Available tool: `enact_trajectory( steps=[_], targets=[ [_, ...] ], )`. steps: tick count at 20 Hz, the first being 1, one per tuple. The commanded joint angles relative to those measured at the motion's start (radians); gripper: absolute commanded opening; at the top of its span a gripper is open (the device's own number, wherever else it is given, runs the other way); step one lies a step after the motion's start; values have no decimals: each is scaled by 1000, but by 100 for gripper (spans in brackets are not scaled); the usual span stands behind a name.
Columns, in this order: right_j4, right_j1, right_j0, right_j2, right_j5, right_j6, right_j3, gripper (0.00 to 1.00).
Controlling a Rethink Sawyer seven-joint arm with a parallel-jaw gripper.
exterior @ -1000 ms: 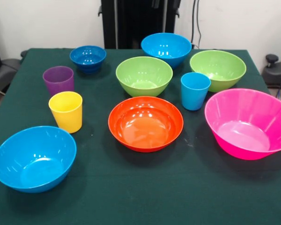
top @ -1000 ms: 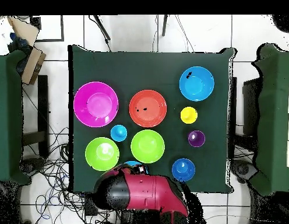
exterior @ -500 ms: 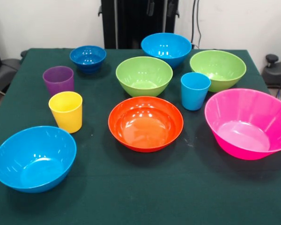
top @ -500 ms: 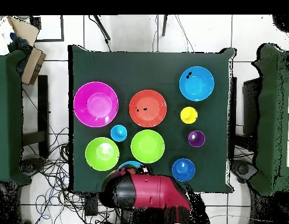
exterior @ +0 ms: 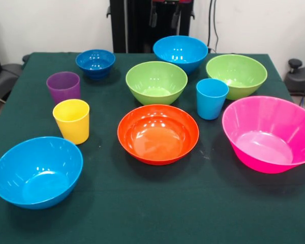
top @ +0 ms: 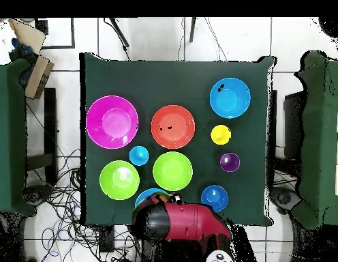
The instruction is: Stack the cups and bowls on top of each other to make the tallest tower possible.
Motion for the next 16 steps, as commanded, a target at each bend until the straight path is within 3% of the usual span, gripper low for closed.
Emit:
enact_trajectory(
  steps=[1,16],
  targets=[
    [-71,89,-17,67,-80,80,38,100],
    [-72,139,-48,93,-86,83,31,100]
  ],
)
